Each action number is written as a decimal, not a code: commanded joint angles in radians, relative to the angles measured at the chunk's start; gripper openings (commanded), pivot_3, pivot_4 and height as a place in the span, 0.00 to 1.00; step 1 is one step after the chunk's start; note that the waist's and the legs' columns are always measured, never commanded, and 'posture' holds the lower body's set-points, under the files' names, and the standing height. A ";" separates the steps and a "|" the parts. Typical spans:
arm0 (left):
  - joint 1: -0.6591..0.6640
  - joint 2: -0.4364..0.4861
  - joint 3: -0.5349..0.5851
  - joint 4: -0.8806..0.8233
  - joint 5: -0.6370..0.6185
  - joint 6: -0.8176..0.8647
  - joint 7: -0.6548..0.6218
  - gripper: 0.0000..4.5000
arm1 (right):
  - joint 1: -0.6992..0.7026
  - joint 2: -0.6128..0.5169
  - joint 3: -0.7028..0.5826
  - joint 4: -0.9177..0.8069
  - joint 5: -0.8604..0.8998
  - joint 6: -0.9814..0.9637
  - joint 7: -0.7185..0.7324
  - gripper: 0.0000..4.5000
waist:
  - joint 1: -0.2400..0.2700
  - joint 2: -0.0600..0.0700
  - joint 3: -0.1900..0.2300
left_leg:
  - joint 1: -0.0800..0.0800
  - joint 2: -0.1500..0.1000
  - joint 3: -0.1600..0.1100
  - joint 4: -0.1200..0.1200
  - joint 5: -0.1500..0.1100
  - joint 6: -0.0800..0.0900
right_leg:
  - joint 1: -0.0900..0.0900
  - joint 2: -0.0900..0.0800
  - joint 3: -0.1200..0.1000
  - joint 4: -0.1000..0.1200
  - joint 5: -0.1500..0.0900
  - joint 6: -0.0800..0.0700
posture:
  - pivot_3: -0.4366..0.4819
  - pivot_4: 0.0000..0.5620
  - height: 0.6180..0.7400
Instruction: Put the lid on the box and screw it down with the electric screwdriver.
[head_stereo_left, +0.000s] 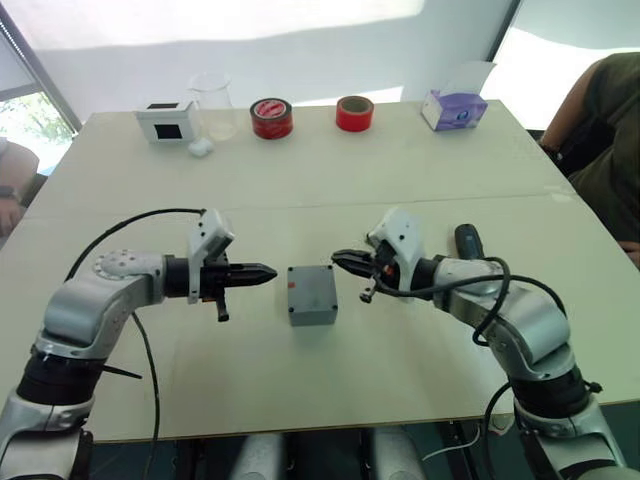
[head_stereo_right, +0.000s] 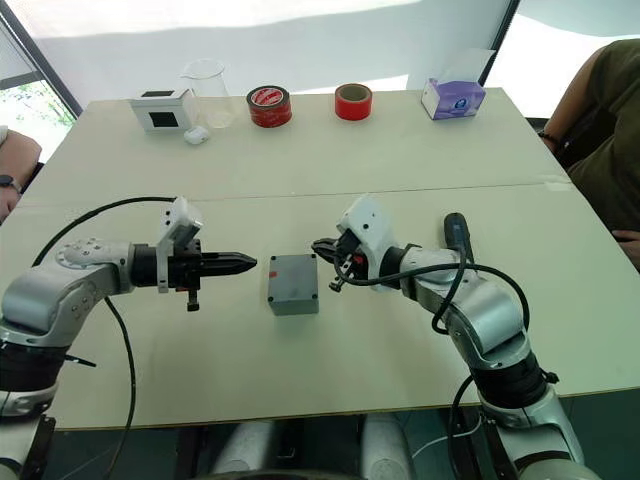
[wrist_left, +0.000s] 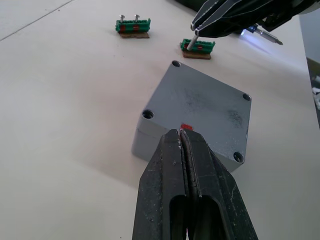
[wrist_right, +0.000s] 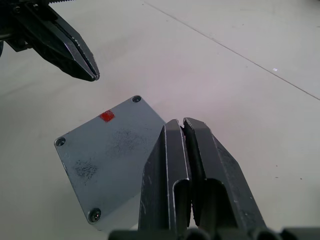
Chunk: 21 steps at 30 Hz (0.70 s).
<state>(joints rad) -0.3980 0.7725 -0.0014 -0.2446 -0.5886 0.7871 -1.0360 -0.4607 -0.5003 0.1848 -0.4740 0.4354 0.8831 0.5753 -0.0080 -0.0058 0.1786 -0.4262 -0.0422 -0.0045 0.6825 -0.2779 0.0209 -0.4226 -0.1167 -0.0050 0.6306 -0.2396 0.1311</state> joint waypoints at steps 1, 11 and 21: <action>-0.001 0.012 0.037 -0.041 -0.021 0.001 0.010 0.00 | -0.001 -0.001 0.003 -0.009 -0.012 -0.036 0.009 0.01 | -0.002 0.000 0.000 | 0.000 0.000 0.000 0.000 0.000 0.000 | 0.000 0.000 0.000 0.000 0.000 0.000 | 0.48 0.27 1.00; 0.004 0.013 0.030 -0.052 -0.022 0.000 0.019 0.00 | -0.010 0.014 0.032 0.048 -0.054 -0.080 0.018 0.01 | -0.003 0.000 0.000 | 0.000 0.000 0.000 0.000 0.000 0.000 | 0.000 0.000 0.000 0.000 0.000 0.000 | 0.48 0.27 1.00; -0.001 0.011 0.025 -0.047 -0.016 -0.008 0.018 0.00 | -0.008 0.024 0.049 0.073 -0.085 -0.092 0.022 0.01 | -0.003 0.000 0.000 | 0.000 0.000 0.000 0.000 0.000 0.000 | 0.000 0.000 0.000 0.000 0.000 0.000 | 0.48 0.27 1.00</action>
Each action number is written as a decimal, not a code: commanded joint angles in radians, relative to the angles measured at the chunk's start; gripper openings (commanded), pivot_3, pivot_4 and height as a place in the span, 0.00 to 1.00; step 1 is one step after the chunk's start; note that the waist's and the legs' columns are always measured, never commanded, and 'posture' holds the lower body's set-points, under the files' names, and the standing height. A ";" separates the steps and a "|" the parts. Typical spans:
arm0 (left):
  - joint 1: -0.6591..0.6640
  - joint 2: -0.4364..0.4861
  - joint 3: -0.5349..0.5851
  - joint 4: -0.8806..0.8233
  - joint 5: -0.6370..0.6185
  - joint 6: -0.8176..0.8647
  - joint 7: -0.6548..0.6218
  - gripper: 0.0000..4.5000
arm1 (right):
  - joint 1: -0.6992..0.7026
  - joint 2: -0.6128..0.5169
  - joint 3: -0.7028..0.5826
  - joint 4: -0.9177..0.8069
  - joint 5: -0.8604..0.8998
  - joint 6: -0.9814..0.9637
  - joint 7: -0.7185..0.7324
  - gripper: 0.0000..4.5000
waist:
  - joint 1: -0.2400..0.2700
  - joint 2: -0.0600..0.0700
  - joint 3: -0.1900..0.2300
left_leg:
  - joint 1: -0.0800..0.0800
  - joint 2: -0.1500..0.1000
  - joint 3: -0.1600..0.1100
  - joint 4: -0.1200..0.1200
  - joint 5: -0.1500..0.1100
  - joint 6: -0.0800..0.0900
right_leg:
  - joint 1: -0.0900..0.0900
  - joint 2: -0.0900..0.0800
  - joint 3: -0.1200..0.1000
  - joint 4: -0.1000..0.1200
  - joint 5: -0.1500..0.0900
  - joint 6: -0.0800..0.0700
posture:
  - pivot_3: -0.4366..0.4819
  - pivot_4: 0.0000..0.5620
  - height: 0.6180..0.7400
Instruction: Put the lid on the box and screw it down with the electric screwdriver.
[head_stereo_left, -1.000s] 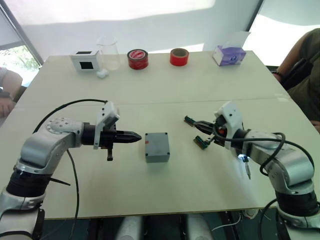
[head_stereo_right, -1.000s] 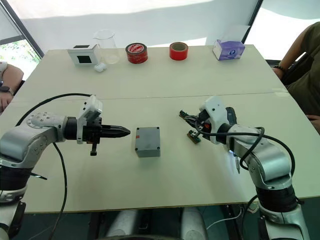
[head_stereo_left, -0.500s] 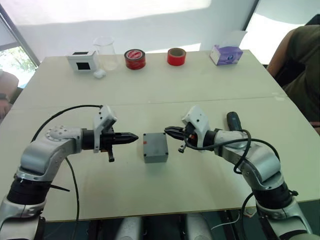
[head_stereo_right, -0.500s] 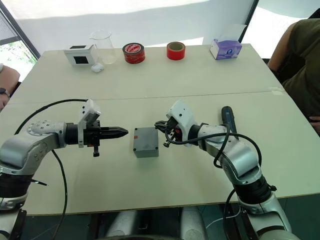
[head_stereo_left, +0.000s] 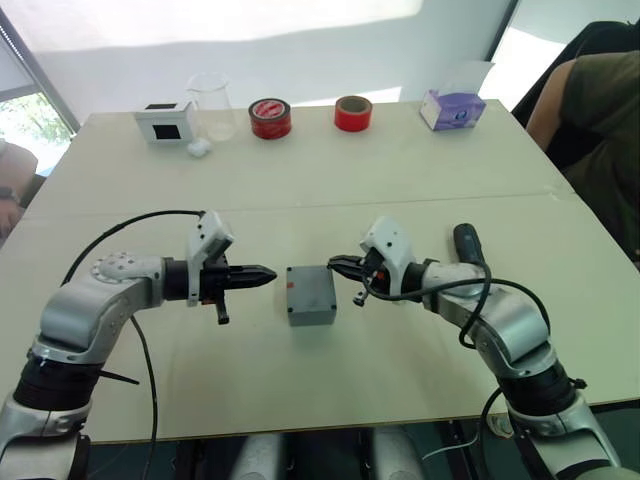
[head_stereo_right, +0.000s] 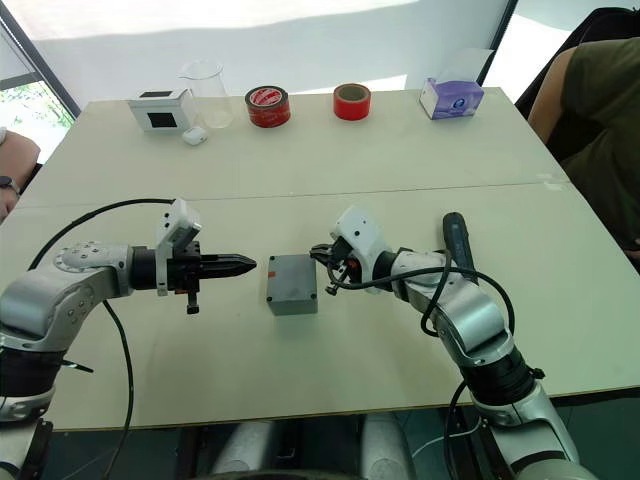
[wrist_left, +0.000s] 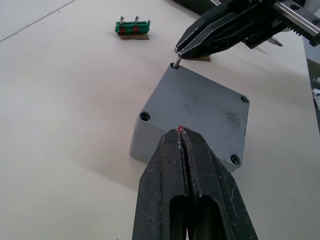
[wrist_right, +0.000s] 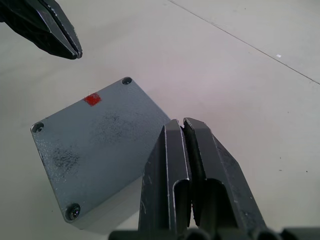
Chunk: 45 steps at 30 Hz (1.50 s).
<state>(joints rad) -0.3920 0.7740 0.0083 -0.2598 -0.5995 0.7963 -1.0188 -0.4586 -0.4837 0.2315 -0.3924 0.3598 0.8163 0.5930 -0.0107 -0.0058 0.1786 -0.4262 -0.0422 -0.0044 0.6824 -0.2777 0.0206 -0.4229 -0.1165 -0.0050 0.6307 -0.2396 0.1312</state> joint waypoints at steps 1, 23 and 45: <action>-0.008 0.009 0.014 -0.032 -0.004 -0.018 0.001 0.00 | -0.011 0.009 0.002 -0.007 -0.011 -0.026 0.005 0.01 | 0.000 0.000 0.000 | 0.000 0.000 0.000 0.000 0.000 0.000 | 0.000 0.000 0.000 0.000 0.000 0.000 | 0.48 0.27 1.00; -0.067 -0.029 -0.004 -0.034 -0.027 -0.020 -0.014 0.00 | -0.058 -0.023 -0.183 -0.080 0.114 0.171 0.002 0.93 | 0.003 0.000 0.000 | 0.000 0.000 0.000 0.000 0.000 0.000 | 0.000 0.000 0.000 0.000 0.000 0.000 | 0.48 0.27 1.00; -0.213 -0.057 -0.174 -0.033 0.052 -0.171 -0.174 0.00 | -0.328 -0.619 -0.207 0.551 0.440 0.798 -0.124 0.97 | 0.003 0.001 0.001 | 0.000 0.000 0.003 0.000 -0.001 0.002 | 0.001 -0.002 0.001 -0.002 0.000 0.000 | 0.48 0.27 1.00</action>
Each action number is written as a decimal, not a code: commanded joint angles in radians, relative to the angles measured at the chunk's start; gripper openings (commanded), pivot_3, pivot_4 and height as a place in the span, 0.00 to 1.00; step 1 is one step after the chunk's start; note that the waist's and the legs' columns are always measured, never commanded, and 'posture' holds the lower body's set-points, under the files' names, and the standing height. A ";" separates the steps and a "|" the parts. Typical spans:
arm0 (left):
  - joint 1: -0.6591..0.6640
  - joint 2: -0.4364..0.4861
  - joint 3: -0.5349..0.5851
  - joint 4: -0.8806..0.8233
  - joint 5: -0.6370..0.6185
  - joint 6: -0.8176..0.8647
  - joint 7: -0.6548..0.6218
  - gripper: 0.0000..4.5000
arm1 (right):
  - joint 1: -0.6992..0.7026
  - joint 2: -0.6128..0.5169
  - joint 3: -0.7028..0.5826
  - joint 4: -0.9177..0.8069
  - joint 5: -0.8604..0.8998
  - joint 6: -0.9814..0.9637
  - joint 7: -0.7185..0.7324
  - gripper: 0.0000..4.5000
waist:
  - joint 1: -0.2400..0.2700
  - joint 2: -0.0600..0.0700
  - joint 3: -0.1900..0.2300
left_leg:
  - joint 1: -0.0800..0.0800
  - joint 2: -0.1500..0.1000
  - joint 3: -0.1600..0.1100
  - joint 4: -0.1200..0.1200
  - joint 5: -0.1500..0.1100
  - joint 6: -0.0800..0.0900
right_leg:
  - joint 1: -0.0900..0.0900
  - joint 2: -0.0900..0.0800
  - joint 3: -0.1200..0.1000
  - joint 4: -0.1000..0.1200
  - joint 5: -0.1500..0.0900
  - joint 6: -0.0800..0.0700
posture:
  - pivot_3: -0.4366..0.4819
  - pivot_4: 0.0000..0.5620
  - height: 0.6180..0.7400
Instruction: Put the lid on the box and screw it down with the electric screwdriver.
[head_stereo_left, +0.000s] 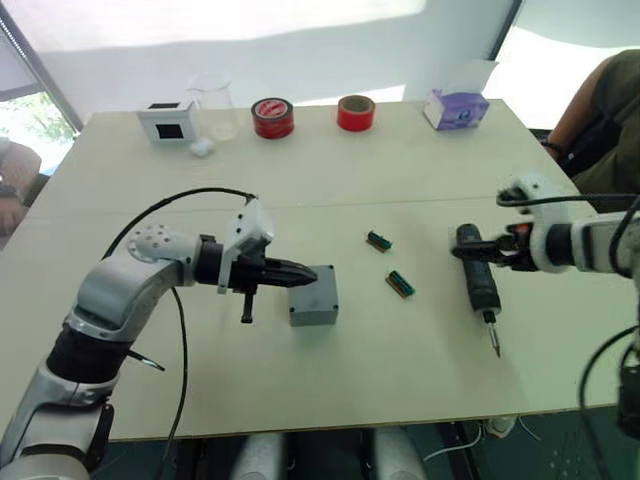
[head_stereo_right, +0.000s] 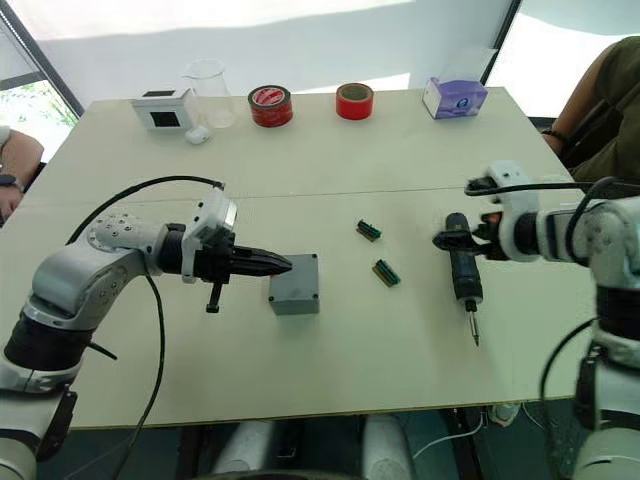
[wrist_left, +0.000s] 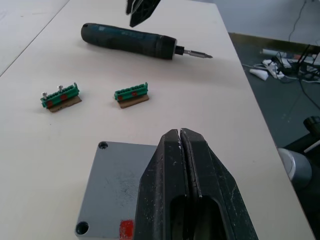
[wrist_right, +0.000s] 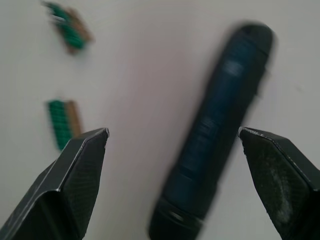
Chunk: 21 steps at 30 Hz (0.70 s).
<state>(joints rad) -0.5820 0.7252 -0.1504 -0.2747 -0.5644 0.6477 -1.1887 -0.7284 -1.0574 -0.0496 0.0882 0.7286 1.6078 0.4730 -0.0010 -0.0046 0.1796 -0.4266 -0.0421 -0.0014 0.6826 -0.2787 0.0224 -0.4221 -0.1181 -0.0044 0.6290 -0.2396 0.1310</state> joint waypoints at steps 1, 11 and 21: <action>-0.022 -0.011 -0.019 -0.022 0.019 -0.022 -0.002 0.00 | -0.072 -0.058 0.105 0.094 0.079 0.007 0.000 0.97 | -0.009 0.000 0.000 | 0.000 0.000 0.000 0.000 0.000 0.000 | 0.000 0.000 0.000 0.000 0.000 0.000 | 0.48 0.27 1.00; 0.006 -0.014 -0.016 -0.043 0.021 -0.029 -0.002 0.00 | -0.220 -0.025 0.329 0.246 0.024 0.007 0.060 0.97 | -0.010 0.000 0.000 | 0.000 0.001 0.000 0.000 0.000 0.000 | -0.001 0.001 0.000 0.000 0.000 0.000 | 0.48 0.27 1.00; 0.013 -0.015 -0.012 -0.030 0.032 -0.019 0.014 0.00 | -0.244 0.031 0.460 0.297 -0.099 0.003 0.195 0.97 | -0.010 0.000 0.000 | -0.001 0.001 0.000 0.000 0.000 0.000 | -0.001 0.001 0.000 0.000 0.000 0.000 | 0.48 0.27 1.00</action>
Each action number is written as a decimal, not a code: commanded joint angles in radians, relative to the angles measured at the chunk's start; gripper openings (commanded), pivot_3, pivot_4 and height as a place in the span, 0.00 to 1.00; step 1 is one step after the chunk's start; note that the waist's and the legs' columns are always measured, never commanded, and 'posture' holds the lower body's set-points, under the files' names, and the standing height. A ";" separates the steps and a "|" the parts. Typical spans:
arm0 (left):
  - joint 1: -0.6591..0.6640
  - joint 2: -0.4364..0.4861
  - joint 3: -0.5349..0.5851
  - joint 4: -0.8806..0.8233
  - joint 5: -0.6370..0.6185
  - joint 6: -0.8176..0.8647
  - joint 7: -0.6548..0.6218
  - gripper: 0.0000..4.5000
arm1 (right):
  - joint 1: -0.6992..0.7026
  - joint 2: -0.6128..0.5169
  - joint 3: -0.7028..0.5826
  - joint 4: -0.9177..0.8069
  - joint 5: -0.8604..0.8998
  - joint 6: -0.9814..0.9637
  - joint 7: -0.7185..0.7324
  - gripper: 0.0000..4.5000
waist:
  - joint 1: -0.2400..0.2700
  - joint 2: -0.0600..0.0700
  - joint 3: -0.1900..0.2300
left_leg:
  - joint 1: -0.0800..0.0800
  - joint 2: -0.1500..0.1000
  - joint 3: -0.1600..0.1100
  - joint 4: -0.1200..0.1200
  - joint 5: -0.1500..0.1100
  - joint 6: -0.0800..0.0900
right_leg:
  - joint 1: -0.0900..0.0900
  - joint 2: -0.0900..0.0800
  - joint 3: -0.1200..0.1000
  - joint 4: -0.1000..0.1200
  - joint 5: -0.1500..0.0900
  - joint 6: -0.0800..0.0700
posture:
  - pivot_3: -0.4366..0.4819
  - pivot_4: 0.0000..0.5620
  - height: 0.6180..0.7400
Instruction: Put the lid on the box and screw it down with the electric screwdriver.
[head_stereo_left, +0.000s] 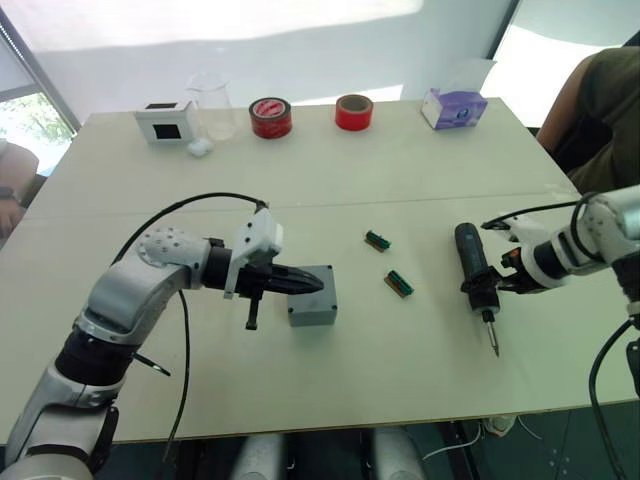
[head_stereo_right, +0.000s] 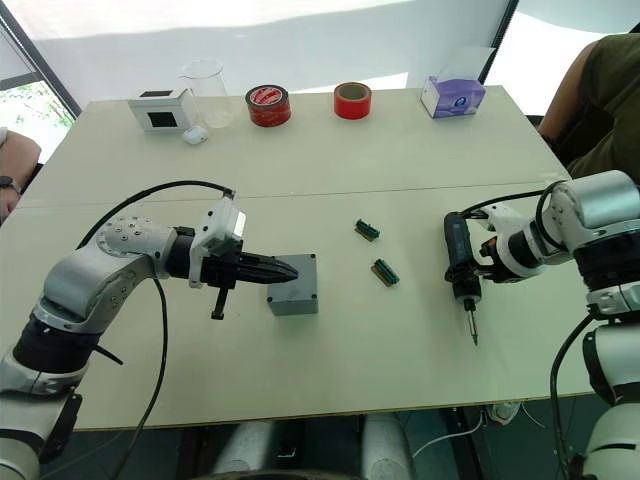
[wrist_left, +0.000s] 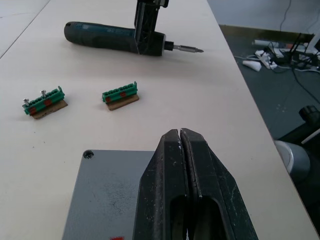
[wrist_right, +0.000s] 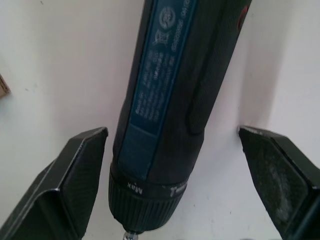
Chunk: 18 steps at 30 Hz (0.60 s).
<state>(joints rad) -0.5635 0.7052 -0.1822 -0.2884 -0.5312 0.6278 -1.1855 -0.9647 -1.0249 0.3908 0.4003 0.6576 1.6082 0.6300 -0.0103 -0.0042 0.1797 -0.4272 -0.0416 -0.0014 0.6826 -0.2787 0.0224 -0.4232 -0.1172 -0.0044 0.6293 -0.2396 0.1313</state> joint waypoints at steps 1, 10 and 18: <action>-0.005 0.004 0.024 -0.014 -0.004 0.005 0.016 0.00 | 0.003 0.000 0.034 -0.026 -0.041 -0.008 0.049 0.91 | -0.001 0.000 0.000 | 0.000 0.000 0.000 0.000 0.000 0.000 | 0.000 0.000 0.000 0.000 0.000 0.000 | 0.48 0.27 1.00; 0.011 0.006 0.029 -0.003 0.005 0.002 0.047 0.00 | -0.022 0.045 0.104 0.058 -0.184 -0.118 0.150 0.41 | -0.005 -0.004 -0.002 | 0.001 0.000 -0.001 0.000 0.000 0.000 | 0.001 0.001 0.000 0.000 0.000 0.000 | 0.48 0.27 1.00; 0.003 0.049 0.063 0.085 0.037 -0.015 0.041 0.00 | -0.149 0.059 -0.085 0.126 -0.266 -0.387 0.196 0.41 | -0.006 0.000 0.000 | 0.001 0.000 0.000 0.000 0.000 -0.001 | -0.001 0.001 0.000 0.001 0.000 0.000 | 0.48 0.27 1.00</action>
<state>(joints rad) -0.5502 0.7340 -0.1648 -0.2137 -0.5021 0.6314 -1.1362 -1.0435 -0.9493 0.4479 0.5844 0.3803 1.3225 0.8198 -0.0162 -0.0047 0.1796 -0.4272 -0.0415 -0.0006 0.6829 -0.2783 0.0217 -0.4247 -0.1166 -0.0040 0.6302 -0.2394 0.1315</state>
